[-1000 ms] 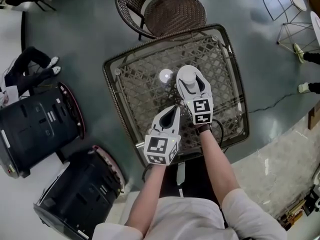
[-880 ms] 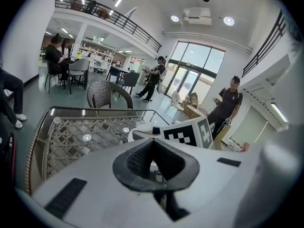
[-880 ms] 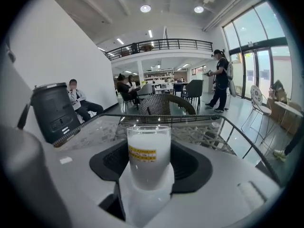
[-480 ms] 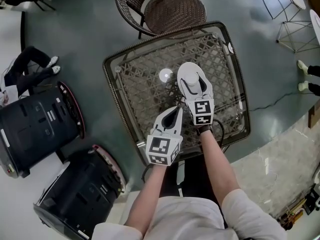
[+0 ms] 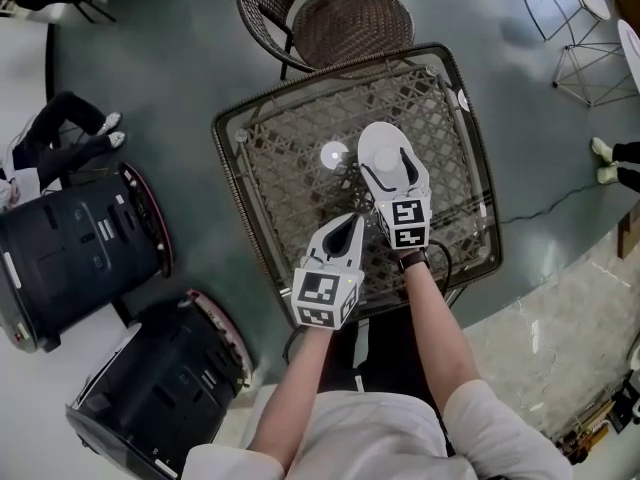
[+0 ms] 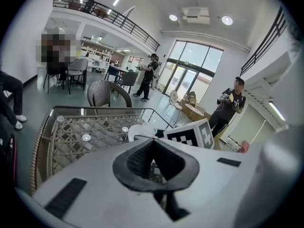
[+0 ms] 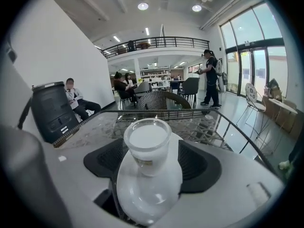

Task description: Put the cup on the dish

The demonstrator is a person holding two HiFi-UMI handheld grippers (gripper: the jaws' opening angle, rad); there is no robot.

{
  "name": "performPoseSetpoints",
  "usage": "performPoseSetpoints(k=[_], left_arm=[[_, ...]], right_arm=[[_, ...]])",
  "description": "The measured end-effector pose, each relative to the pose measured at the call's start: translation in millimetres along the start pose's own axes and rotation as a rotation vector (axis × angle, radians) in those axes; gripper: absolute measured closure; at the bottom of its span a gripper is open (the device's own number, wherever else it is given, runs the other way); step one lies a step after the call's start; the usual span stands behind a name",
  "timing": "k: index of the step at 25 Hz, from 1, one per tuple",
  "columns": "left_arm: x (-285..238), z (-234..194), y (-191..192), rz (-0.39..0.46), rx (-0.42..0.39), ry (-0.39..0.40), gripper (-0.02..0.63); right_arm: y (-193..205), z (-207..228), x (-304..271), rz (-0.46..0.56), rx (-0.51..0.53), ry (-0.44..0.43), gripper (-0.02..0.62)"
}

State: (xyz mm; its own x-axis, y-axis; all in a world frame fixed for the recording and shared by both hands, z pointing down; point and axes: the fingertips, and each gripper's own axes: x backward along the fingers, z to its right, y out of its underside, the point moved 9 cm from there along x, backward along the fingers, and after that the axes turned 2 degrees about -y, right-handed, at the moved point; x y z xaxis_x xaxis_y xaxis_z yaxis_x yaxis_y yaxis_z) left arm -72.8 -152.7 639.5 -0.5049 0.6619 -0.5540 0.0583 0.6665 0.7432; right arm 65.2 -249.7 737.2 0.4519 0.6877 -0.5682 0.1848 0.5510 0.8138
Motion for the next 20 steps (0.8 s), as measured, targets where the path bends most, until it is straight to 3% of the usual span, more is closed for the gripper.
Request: performPoseSetpoints(k=[12,20], left_arm=[[32,-5,-15,0.055,-0.028,-0.026,0.603],[86,9,-34,0.136,-0.036,-0.037,0.603]], right_arm=[[-7,-4,86,0.059,-0.069,0.069,0.247],[-45,-45,168,0.176,-0.060,0.068,0.388]])
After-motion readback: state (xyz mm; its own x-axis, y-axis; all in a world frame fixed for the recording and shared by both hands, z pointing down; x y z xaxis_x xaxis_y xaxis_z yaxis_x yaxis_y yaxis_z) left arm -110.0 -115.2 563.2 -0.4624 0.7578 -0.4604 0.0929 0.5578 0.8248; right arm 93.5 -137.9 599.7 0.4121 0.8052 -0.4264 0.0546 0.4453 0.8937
